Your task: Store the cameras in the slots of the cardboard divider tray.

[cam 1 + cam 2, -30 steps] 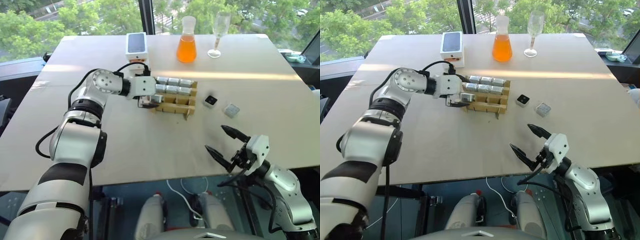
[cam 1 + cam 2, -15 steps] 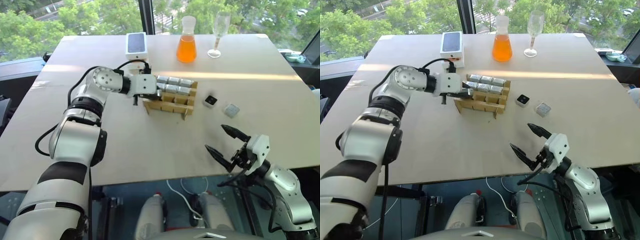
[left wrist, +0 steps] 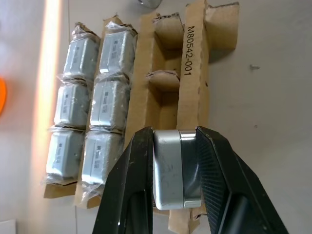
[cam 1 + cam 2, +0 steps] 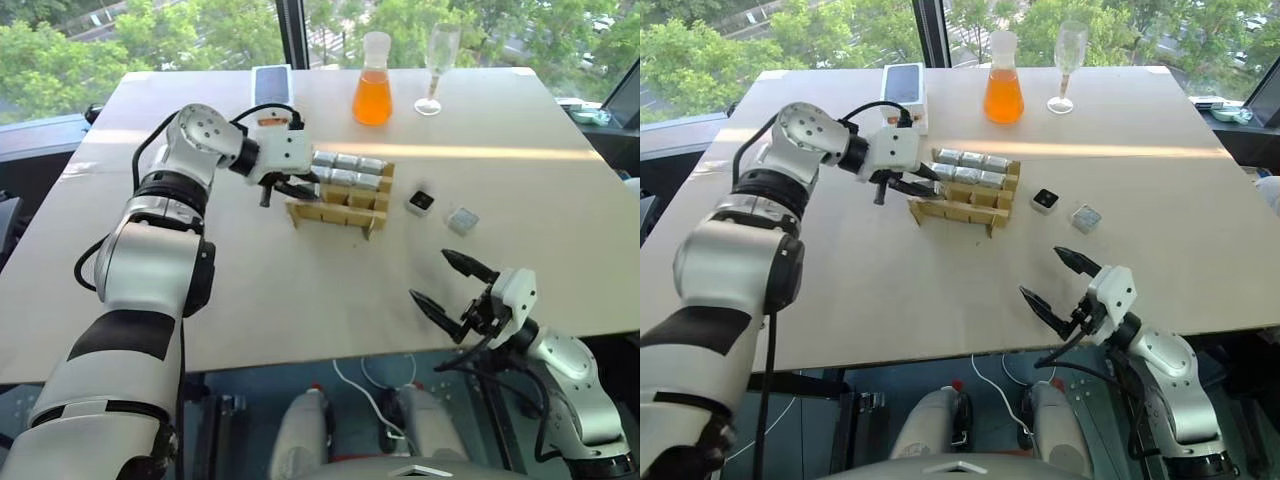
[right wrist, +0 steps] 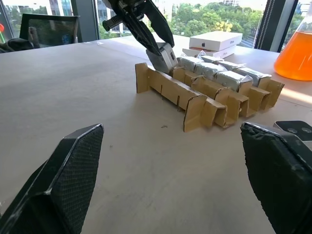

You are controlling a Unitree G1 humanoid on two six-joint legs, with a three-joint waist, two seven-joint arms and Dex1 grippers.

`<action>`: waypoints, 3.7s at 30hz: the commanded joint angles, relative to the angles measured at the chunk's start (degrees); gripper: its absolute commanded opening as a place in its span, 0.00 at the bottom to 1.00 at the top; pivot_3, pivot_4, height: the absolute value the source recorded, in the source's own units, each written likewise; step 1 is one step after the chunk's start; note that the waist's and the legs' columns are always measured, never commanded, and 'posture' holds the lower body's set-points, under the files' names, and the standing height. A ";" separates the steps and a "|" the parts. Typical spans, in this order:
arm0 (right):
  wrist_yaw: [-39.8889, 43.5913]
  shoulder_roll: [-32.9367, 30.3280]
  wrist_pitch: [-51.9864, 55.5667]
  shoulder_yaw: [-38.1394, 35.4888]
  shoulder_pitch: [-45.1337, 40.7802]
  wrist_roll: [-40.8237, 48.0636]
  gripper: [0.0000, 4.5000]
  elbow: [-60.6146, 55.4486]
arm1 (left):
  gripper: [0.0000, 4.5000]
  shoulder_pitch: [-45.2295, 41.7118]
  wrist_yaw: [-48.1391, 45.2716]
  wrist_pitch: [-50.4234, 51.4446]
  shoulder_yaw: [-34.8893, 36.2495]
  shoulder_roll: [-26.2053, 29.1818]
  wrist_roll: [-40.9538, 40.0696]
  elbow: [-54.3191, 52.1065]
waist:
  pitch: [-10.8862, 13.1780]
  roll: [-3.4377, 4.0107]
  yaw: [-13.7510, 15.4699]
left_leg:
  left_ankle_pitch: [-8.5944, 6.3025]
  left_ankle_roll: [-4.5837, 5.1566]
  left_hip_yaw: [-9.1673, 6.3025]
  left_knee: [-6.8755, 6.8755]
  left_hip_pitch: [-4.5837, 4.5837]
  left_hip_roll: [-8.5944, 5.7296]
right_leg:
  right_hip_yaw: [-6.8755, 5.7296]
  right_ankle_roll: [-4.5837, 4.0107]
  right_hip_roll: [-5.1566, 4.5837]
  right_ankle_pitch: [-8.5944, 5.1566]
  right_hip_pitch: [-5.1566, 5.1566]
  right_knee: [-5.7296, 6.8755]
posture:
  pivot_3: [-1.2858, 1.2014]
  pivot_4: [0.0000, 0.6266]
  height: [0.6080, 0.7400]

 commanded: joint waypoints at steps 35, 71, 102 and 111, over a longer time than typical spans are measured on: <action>-1.88 -0.61 0.00 0.03 1.07 0.35 1.00 -4.29 | 1.00 -0.76 18.96 -6.16 -1.73 3.28 5.98 -0.24 | -0.01 -0.01 -0.05 | -0.01 0.02 0.00 0.00 0.00 0.02 | 0.01 0.06 -0.01 -0.03 0.00 0.00 | 0.52 0.24 1.00; 8.49 -5.24 2.69 -1.25 -12.94 2.89 1.00 8.08 | 1.00 52.91 56.17 35.07 30.40 -6.90 -34.27 -61.69 | -0.15 -0.15 0.09 | -0.11 0.23 -0.19 0.05 1.10 0.14 | -0.10 0.20 -0.52 -0.12 0.90 0.52 | 0.52 0.24 1.00; 2.45 -8.46 12.39 -8.56 -21.09 1.74 1.00 23.40 | 1.00 86.25 46.46 54.29 26.70 -5.48 -52.80 -106.85 | -0.25 0.10 -0.67 | -0.09 0.10 -0.02 -0.34 0.80 0.11 | 0.04 -0.09 -0.60 0.01 0.77 -0.21 | 0.52 0.24 1.00; 10.95 -14.45 9.74 -5.16 -39.32 -5.43 1.00 48.91 | 1.00 92.35 40.03 58.10 27.79 5.71 -57.74 -120.50 | -0.09 0.32 0.03 | -0.25 0.41 -0.03 -0.36 0.85 0.08 | 0.01 0.09 -0.57 -0.14 0.74 -0.22 | 0.52 0.24 1.00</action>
